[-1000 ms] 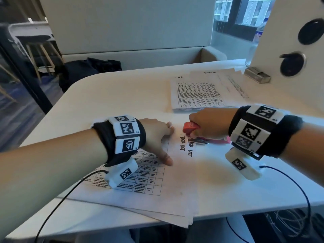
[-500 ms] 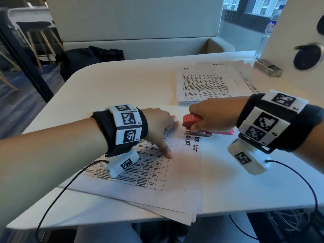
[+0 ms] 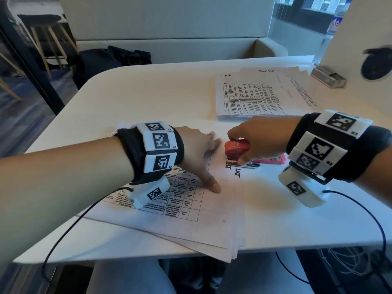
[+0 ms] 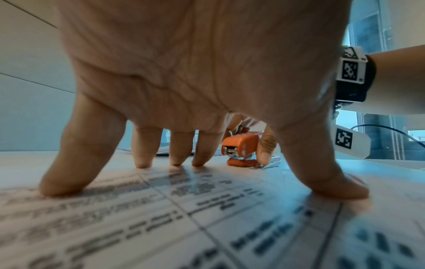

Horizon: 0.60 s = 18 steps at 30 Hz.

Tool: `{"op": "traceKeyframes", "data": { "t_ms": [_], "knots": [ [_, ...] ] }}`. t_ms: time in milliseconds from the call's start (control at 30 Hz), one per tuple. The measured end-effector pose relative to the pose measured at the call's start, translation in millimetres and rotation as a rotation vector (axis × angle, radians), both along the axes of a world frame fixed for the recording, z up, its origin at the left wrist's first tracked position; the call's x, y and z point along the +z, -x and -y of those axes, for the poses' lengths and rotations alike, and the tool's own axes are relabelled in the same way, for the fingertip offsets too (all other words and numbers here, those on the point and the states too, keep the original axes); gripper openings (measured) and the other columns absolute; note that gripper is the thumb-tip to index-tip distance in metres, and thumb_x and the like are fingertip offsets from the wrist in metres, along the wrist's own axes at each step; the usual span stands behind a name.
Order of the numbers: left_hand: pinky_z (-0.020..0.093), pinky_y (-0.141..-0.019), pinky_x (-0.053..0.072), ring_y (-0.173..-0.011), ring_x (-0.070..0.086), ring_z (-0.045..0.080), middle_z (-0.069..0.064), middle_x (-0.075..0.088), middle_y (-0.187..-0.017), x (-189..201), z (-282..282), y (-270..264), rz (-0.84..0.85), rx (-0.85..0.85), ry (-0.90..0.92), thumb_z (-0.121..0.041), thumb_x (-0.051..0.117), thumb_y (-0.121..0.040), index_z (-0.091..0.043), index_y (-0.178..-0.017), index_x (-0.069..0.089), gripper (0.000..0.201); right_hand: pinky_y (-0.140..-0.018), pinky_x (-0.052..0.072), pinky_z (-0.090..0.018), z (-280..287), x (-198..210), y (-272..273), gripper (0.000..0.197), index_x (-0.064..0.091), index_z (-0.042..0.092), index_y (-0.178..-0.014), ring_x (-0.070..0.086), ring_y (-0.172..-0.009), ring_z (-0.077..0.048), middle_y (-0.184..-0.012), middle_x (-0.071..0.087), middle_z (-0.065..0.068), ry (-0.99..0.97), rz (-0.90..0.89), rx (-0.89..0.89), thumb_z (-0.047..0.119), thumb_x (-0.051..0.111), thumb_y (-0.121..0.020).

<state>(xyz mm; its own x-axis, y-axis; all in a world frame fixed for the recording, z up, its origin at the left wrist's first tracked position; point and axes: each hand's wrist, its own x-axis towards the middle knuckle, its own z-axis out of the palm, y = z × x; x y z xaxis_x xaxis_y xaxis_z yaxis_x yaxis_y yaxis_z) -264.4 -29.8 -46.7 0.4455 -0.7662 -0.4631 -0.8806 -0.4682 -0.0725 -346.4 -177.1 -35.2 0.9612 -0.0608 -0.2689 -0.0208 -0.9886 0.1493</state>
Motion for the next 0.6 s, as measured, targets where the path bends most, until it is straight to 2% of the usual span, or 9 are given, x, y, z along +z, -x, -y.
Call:
{"op": "traceKeyframes", "data": {
  "t_ms": [167,267,333,400,467,600],
  "knots": [
    [0.037,-0.108,0.037,-0.137,0.036,0.019,-0.005,0.008,-0.162,2,1,3,0.0,0.001,0.001,-0.083,0.059,-0.06,-0.026,-0.154,0.004,0.123,-0.053,0.027,-0.023,0,-5,-3,0.031,0.042,0.025,-0.092,0.04,-0.063,-0.006,-0.072,0.044,0.011,-0.026,0.002,0.018,0.044,0.065,-0.086],
    [0.038,-0.102,0.043,-0.126,0.048,0.021,-0.001,0.034,-0.153,0,1,2,-0.003,0.026,-0.002,-0.085,0.06,-0.055,-0.021,-0.146,0.031,0.115,-0.056,0.031,-0.027,-1,-9,-6,0.032,0.04,0.025,-0.09,0.045,-0.071,-0.013,-0.073,0.045,0.01,-0.065,0.01,0.033,0.043,0.066,-0.086],
    [0.036,-0.1,0.044,-0.125,0.048,0.02,0.0,0.038,-0.15,-2,1,2,0.003,0.043,0.001,-0.087,0.059,-0.054,-0.02,-0.146,0.03,0.117,-0.063,0.035,-0.029,-1,-11,-9,0.033,0.037,0.025,-0.089,0.05,-0.077,-0.017,-0.079,0.051,0.006,-0.082,0.011,0.058,0.04,0.066,-0.086],
    [0.035,-0.101,0.042,-0.13,0.044,0.019,0.0,0.034,-0.153,-4,0,2,0.018,0.053,0.002,-0.089,0.056,-0.053,-0.019,-0.152,0.015,0.128,-0.067,0.039,-0.029,-1,-13,-11,0.033,0.035,0.025,-0.089,0.053,-0.08,-0.019,-0.087,0.057,0.001,-0.074,0.005,0.092,0.037,0.066,-0.087],
    [0.036,-0.104,0.04,-0.135,0.039,0.02,-0.001,0.028,-0.157,-5,0,2,0.031,0.05,-0.006,-0.09,0.054,-0.054,-0.019,-0.153,0.007,0.131,-0.066,0.041,-0.029,-1,-14,-11,0.032,0.035,0.023,-0.09,0.054,-0.08,-0.019,-0.091,0.058,-0.002,-0.07,0.0,0.102,0.033,0.065,-0.088],
    [0.041,-0.113,0.026,-0.148,0.012,0.022,-0.01,-0.008,-0.161,0,0,5,0.02,0.03,-0.06,-0.086,0.052,-0.062,-0.03,-0.153,-0.003,0.12,-0.058,0.036,-0.026,2,-12,-10,0.03,0.036,0.021,-0.092,0.048,-0.074,-0.016,-0.088,0.053,0.0,-0.072,-0.018,0.08,0.024,0.065,-0.086]
  ]
}}
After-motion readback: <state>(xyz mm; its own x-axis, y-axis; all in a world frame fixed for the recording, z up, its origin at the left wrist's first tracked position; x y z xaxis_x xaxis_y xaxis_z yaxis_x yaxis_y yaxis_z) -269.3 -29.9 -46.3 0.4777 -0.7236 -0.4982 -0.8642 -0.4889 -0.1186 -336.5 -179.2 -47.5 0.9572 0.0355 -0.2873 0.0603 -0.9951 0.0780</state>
